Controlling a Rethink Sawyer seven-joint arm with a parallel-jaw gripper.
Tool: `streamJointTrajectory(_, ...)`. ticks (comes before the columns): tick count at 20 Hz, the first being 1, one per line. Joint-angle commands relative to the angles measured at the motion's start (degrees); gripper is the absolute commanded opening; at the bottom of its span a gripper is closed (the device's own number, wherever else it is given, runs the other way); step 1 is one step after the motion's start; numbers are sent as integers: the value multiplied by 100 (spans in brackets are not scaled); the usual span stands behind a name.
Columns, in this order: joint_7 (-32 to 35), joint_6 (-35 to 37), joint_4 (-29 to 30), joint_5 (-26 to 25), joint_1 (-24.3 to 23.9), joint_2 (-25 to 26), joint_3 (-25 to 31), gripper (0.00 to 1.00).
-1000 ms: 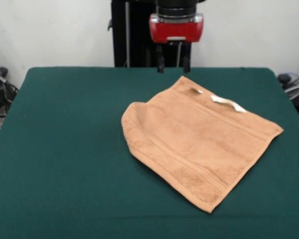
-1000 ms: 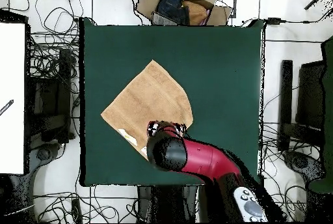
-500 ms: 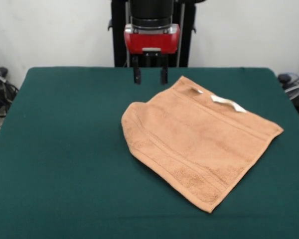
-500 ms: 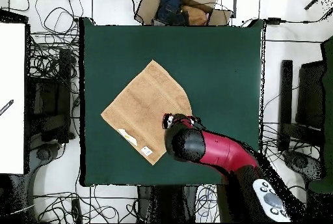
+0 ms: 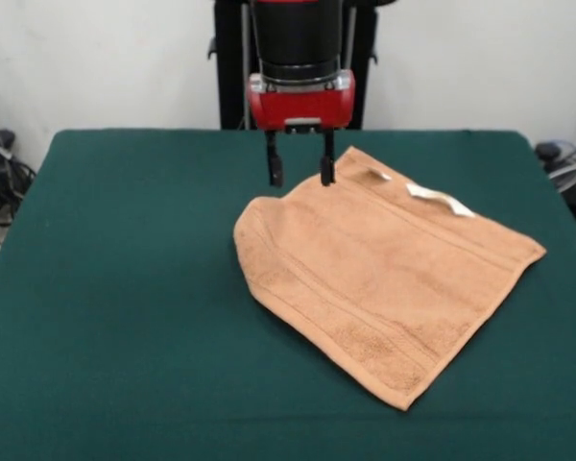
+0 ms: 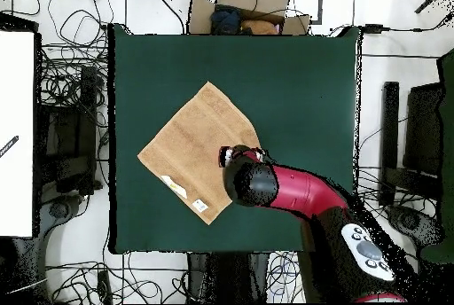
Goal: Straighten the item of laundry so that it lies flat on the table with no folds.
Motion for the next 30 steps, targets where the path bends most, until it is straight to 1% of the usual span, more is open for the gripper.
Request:
streamJointTrajectory(1,-150,539,-446,-373,-43,473,542,100)
streamJointTrajectory(5,-128,545,-585,-426,-55,594,560,100)
streamJointTrajectory(10,-178,630,-930,-627,104,514,368,100)
streamJointTrajectory(16,-89,577,-917,-736,50,429,387,100)
streamJointTrajectory(23,-57,548,-765,-846,-46,300,388,100)
streamJointTrajectory(27,-73,556,-837,-933,-53,357,343,100)
streamJointTrajectory(30,15,368,-760,-1065,-76,568,213,100)
